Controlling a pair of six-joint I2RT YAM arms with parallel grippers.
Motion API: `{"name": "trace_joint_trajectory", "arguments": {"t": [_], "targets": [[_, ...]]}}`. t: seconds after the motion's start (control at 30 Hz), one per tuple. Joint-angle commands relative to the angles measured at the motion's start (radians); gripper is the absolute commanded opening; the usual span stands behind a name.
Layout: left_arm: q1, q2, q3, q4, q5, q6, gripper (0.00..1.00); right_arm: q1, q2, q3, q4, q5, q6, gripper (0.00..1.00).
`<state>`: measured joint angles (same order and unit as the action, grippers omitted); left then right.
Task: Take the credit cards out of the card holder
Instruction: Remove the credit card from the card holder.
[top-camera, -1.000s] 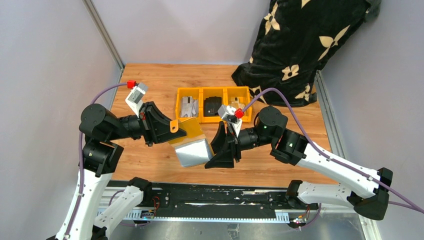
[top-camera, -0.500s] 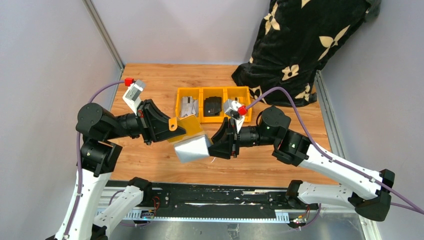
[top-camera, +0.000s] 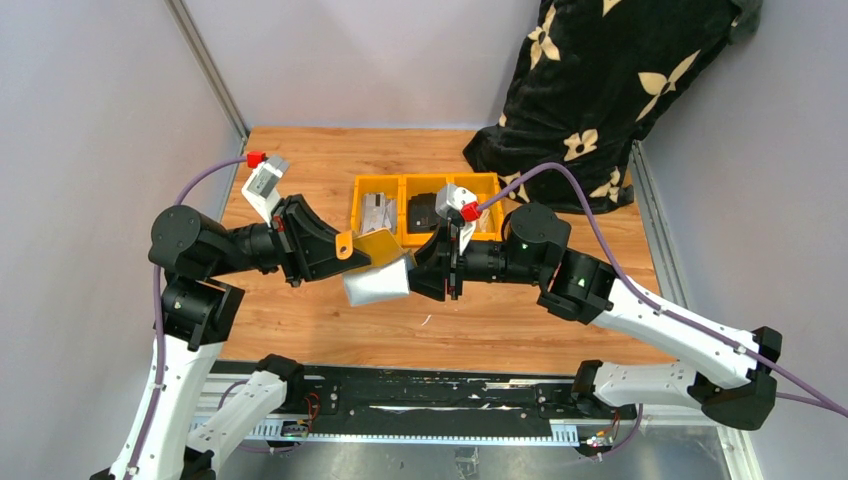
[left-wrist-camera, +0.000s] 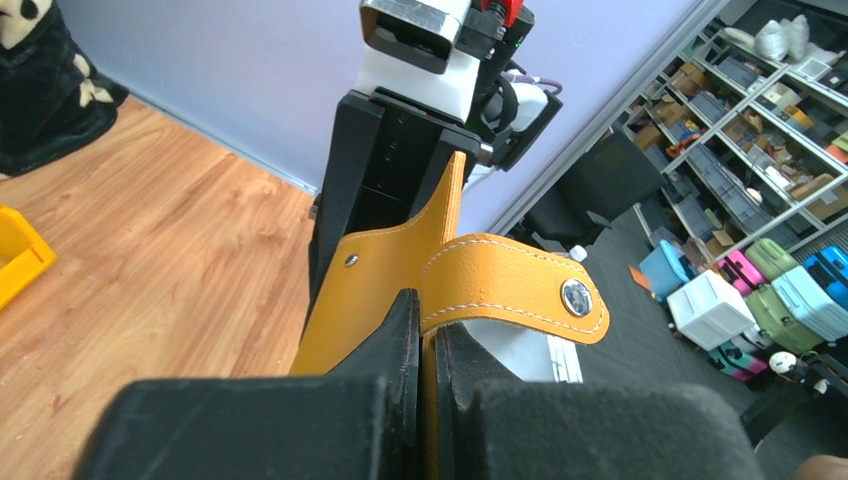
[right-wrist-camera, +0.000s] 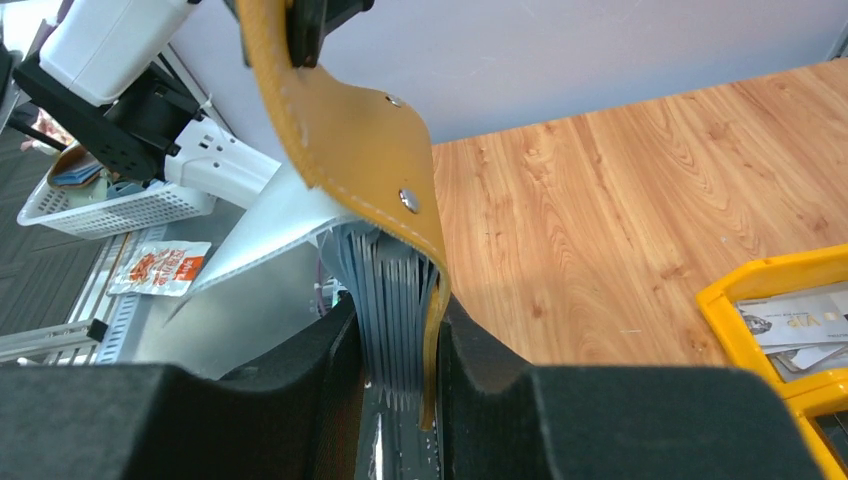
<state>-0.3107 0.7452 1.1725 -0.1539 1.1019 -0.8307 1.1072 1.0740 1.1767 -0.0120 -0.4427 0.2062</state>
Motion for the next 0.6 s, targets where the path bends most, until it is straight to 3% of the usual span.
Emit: {"name": "trace_joint_trajectory", "arguments": {"t": [0.0,0.37,0.53,0.57], "targets": [[-0.004,0.003,-0.007,-0.013,0.041,-0.029,0.0,0.022,0.022,0.089,0.118,0.017,-0.027,0.31],[-0.004,0.002,-0.034,0.026,0.083,-0.074,0.0,0.022,0.036,0.089,0.202,-0.044,0.031,0.41],[-0.004,-0.003,-0.031,0.028,0.083,-0.057,0.0,0.022,0.039,0.087,0.201,-0.081,0.083,0.18],[-0.004,-0.005,-0.028,0.026,0.078,-0.042,0.04,0.022,0.036,0.086,0.194,-0.08,0.097,0.13]]}}
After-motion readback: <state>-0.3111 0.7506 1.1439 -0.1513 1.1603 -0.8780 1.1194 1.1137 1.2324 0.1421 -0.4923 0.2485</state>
